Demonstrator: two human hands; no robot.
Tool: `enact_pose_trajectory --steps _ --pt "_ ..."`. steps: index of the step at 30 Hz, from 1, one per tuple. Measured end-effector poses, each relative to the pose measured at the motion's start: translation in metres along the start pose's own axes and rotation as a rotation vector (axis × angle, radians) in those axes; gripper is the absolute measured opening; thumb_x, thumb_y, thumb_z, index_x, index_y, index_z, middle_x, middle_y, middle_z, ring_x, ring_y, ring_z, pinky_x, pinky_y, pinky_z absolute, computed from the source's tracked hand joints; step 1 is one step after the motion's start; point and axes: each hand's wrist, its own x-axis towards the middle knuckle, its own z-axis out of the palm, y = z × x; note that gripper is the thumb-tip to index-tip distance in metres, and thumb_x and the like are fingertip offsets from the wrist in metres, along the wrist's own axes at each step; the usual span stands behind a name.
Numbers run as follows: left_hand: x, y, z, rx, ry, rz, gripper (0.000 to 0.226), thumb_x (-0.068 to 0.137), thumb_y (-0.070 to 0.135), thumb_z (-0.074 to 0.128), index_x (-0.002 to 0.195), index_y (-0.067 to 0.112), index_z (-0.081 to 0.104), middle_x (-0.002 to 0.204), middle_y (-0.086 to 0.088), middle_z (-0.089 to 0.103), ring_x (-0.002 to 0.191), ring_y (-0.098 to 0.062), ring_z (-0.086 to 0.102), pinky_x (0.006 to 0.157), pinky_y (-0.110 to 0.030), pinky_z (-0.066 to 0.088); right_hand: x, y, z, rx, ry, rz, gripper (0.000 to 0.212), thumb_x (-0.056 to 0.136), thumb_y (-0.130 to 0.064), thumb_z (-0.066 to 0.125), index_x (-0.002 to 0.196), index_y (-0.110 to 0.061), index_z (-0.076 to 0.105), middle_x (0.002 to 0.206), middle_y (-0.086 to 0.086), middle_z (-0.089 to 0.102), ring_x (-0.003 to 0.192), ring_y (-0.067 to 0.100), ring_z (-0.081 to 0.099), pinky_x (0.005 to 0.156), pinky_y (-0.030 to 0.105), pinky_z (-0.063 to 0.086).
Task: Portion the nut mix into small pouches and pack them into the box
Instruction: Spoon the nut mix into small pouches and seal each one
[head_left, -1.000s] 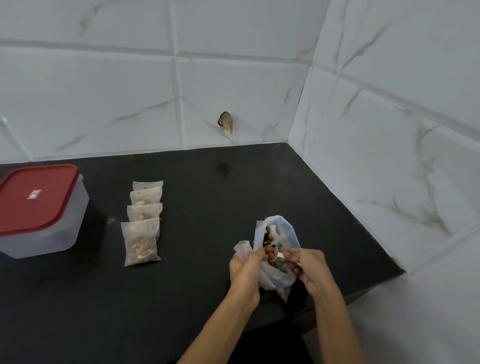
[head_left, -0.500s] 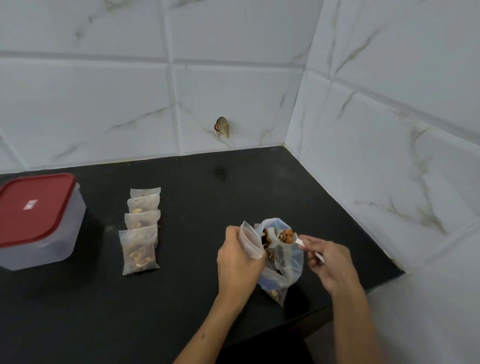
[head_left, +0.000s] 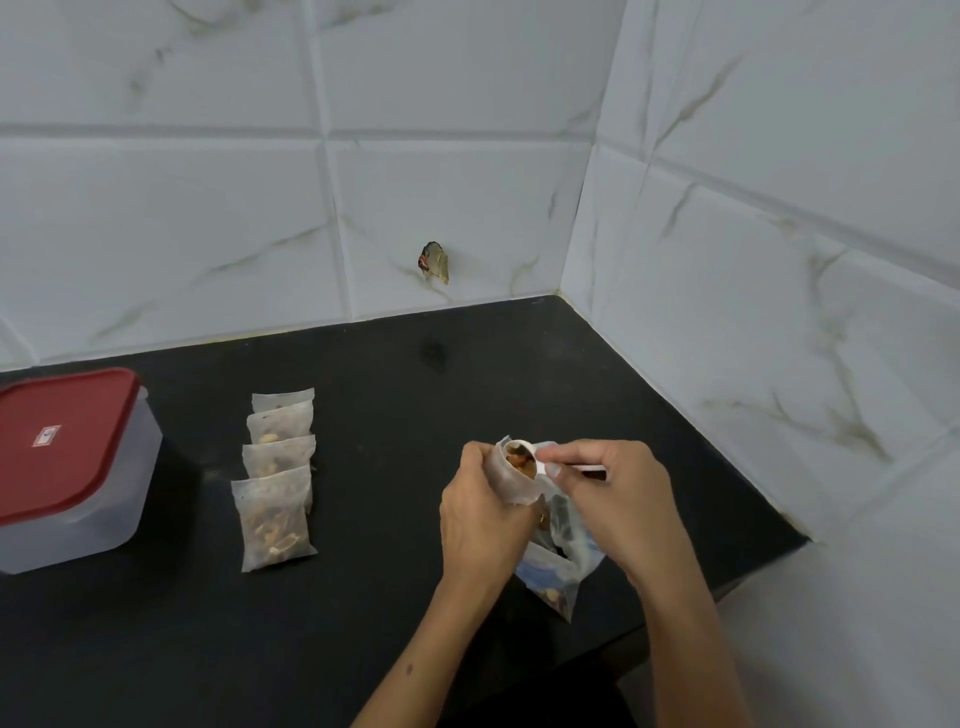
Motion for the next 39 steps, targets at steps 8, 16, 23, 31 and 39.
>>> enact_pose_trajectory --steps 8,16,23,31,39 --pt "0.006 -0.001 -0.007 -0.144 -0.011 0.064 0.030 0.075 0.017 0.076 0.090 0.020 0.051 0.077 0.006 0.063 0.066 0.006 0.059 0.053 -0.013 0.046 -0.009 -0.018 0.003 -0.256 0.006 -0.331 0.029 0.083 0.007 0.056 0.088 -0.012 0.076 0.089 0.007 0.069 0.088 0.025 0.062 0.074 0.023 0.041" --pt "0.011 -0.002 -0.010 -0.209 -0.001 0.088 0.030 0.075 0.021 0.078 0.094 0.020 0.054 0.080 0.007 0.065 0.071 0.005 0.060 0.056 -0.012 0.048 -0.009 -0.027 0.006 -0.304 0.120 -0.246 0.023 0.088 -0.007 0.059 0.104 -0.018 0.073 0.105 -0.002 0.069 0.095 0.008 0.057 0.081 0.016 0.044" --pt "0.014 0.000 -0.011 -0.153 -0.016 0.168 0.029 0.075 0.015 0.077 0.086 0.021 0.051 0.074 0.008 0.061 0.065 0.003 0.059 0.054 -0.013 0.045 -0.007 -0.031 0.003 -0.305 -0.009 -0.152 0.024 0.089 -0.010 0.060 0.103 -0.024 0.072 0.104 -0.004 0.070 0.088 0.005 0.063 0.074 0.009 0.048" --pt "0.016 0.000 -0.012 -0.126 -0.041 0.217 0.030 0.076 0.021 0.077 0.090 0.019 0.051 0.077 0.008 0.062 0.068 -0.002 0.060 0.058 -0.020 0.049 -0.006 -0.031 0.000 -0.251 0.013 -0.180 0.022 0.086 -0.008 0.063 0.097 -0.023 0.074 0.096 -0.006 0.072 0.081 0.000 0.064 0.068 0.005 0.047" --pt "0.016 0.001 -0.013 -0.101 -0.063 0.226 0.030 0.077 0.019 0.075 0.090 0.019 0.048 0.074 0.008 0.060 0.065 -0.002 0.059 0.053 -0.018 0.047 -0.004 -0.024 -0.005 -0.202 -0.041 -0.229 0.022 0.083 -0.005 0.065 0.091 -0.022 0.076 0.092 -0.007 0.072 0.082 0.002 0.065 0.074 0.011 0.051"
